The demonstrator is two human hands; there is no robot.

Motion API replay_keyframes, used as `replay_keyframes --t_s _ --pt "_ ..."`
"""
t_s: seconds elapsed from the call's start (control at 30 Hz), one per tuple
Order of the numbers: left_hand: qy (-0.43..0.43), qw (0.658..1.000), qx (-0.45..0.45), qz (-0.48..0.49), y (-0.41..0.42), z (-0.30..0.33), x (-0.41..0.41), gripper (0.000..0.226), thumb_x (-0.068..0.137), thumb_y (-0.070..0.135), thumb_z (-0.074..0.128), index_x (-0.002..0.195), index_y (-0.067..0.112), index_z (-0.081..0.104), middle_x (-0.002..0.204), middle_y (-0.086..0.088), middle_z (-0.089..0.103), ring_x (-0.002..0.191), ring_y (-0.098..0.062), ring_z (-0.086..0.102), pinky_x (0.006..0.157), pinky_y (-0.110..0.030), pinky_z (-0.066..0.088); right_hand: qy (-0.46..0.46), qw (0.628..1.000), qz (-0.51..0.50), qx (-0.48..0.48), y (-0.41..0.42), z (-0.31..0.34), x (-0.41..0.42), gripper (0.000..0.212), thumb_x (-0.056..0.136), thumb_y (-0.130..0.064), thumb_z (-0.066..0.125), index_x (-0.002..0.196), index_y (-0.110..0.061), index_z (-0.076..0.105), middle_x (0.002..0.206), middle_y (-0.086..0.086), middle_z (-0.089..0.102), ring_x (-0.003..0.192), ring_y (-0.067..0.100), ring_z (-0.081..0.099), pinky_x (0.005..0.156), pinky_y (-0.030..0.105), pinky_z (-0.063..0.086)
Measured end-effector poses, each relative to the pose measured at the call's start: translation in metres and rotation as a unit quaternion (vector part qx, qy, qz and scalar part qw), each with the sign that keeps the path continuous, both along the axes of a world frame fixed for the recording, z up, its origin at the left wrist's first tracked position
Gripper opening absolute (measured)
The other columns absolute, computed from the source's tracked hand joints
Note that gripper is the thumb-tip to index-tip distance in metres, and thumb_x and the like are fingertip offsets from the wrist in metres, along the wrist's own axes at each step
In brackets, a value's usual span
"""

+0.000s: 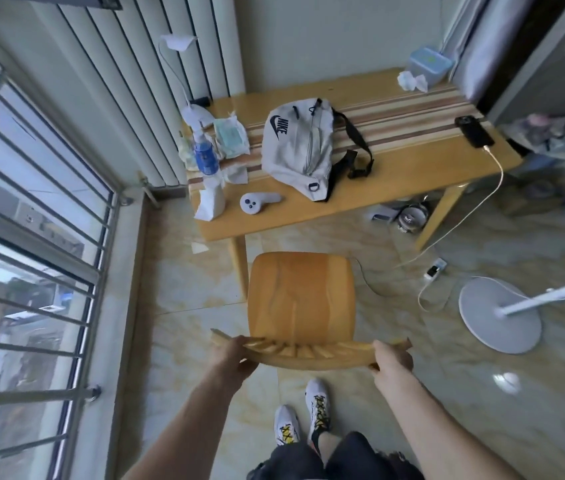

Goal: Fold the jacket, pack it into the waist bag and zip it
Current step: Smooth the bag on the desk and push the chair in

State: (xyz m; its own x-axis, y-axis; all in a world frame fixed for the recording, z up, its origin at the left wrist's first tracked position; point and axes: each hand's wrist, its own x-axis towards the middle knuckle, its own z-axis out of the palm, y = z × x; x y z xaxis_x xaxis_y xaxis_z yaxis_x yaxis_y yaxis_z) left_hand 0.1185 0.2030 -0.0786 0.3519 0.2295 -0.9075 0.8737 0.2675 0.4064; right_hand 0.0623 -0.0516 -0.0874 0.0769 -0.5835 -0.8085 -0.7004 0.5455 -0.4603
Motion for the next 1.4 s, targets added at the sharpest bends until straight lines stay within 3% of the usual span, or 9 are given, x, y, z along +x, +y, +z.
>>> replay_keyframes --t_s 0.2,0.3,0.43,0.67,0.97,1.1,1.17,1.27,1.4 --pt "0.049 0.988 -0.144 -0.008 -0.007 0.016 0.015 0.043 0.098 0.000 0.031 0.131 -0.016 0.052 0.119 -0.034 0.066 0.066 -0.044 0.076 0.054 -0.046 0.063 -0.071 0.978 -0.059 0.189 -0.018 0.005 0.006 0.024 0.087 0.010 0.050 0.111 0.003 0.050 0.112 0.026 0.055 0.103 0.039 0.054 0.085 0.051 0.051" --pt "0.060 0.994 -0.088 0.006 -0.019 0.029 0.031 0.025 0.100 -0.005 0.032 0.090 -0.014 0.053 0.081 -0.024 0.055 0.038 -0.035 0.065 0.039 -0.039 0.058 -0.085 0.971 -0.046 0.217 -0.031 0.010 0.020 0.017 0.087 0.015 0.045 0.094 0.000 0.051 0.102 0.026 0.055 0.105 0.040 0.053 0.094 0.055 0.047" --pt "0.055 0.996 -0.062 -0.011 -0.026 0.033 0.075 0.016 0.092 -0.001 0.048 0.106 -0.007 0.053 0.093 -0.025 0.058 0.082 -0.039 0.061 0.076 -0.051 0.056 -0.103 0.966 -0.013 0.237 -0.052 0.015 0.065 0.016 0.085 0.014 0.049 0.093 0.001 0.050 0.104 0.028 0.055 0.093 0.041 0.058 0.093 0.060 0.050" --pt "0.024 0.999 -0.033 -0.010 -0.057 0.049 0.177 0.009 0.087 0.002 0.055 0.088 -0.007 0.054 0.085 -0.026 0.060 0.085 -0.045 0.064 0.100 -0.056 0.053 -0.117 0.962 0.050 0.243 -0.092 0.040 0.174 0.015 0.085 0.009 0.053 0.089 -0.004 0.048 0.102 0.023 0.053 0.108 0.043 0.054 0.105 0.061 0.044" --pt "-0.003 0.996 -0.084 0.035 -0.110 0.045 0.254 0.005 0.092 0.002 0.052 0.094 -0.002 0.051 0.090 -0.022 0.054 0.081 -0.039 0.061 0.053 -0.055 0.057 -0.154 0.957 0.082 0.232 -0.144 0.040 0.280 0.011 0.082 0.004 0.056 0.084 -0.004 0.048 0.099 0.022 0.054 0.101 0.041 0.056 0.103 0.064 0.044" --pt "-0.011 0.991 -0.119 0.062 -0.131 0.024 0.274 0.011 0.090 0.002 0.052 0.098 -0.005 0.052 0.091 -0.022 0.054 0.083 -0.039 0.062 0.092 -0.054 0.058 -0.161 0.961 0.078 0.210 -0.169 0.023 0.311 0.018 0.084 0.006 0.053 0.077 -0.008 0.045 0.085 0.017 0.050 0.091 0.037 0.056 0.099 0.062 0.047" --pt "-0.025 0.987 -0.143 0.069 -0.143 0.013 0.285 0.011 0.091 0.002 0.049 0.098 -0.006 0.052 0.089 -0.022 0.054 0.083 -0.037 0.062 0.092 -0.051 0.057 -0.169 0.961 0.075 0.205 -0.181 0.011 0.325 0.021 0.084 0.007 0.052 0.075 -0.010 0.043 0.085 0.015 0.047 0.090 0.036 0.055 0.088 0.060 0.053" --pt "-0.036 0.979 -0.173 0.099 -0.156 -0.008 0.300 0.022 0.089 -0.002 0.045 0.109 -0.004 0.055 0.095 -0.023 0.060 0.085 -0.035 0.064 0.077 -0.046 0.059 -0.169 0.963 0.054 0.204 -0.195 -0.009 0.344 0.023 0.083 0.009 0.051 0.081 -0.012 0.042 0.106 0.025 0.055 0.099 0.038 0.055 0.073 0.053 0.058" --pt "-0.027 0.972 -0.202 0.117 -0.170 -0.029 0.310 0.033 0.079 -0.005 0.049 0.110 0.003 0.059 0.091 -0.017 0.071 0.082 -0.031 0.069 0.067 -0.039 0.061 -0.166 0.961 0.003 0.221 -0.218 -0.039 0.367 0.058 0.083 0.015 0.047 0.129 -0.021 0.045 0.131 0.029 0.052 0.125 0.040 0.051 0.106 0.067 0.039"
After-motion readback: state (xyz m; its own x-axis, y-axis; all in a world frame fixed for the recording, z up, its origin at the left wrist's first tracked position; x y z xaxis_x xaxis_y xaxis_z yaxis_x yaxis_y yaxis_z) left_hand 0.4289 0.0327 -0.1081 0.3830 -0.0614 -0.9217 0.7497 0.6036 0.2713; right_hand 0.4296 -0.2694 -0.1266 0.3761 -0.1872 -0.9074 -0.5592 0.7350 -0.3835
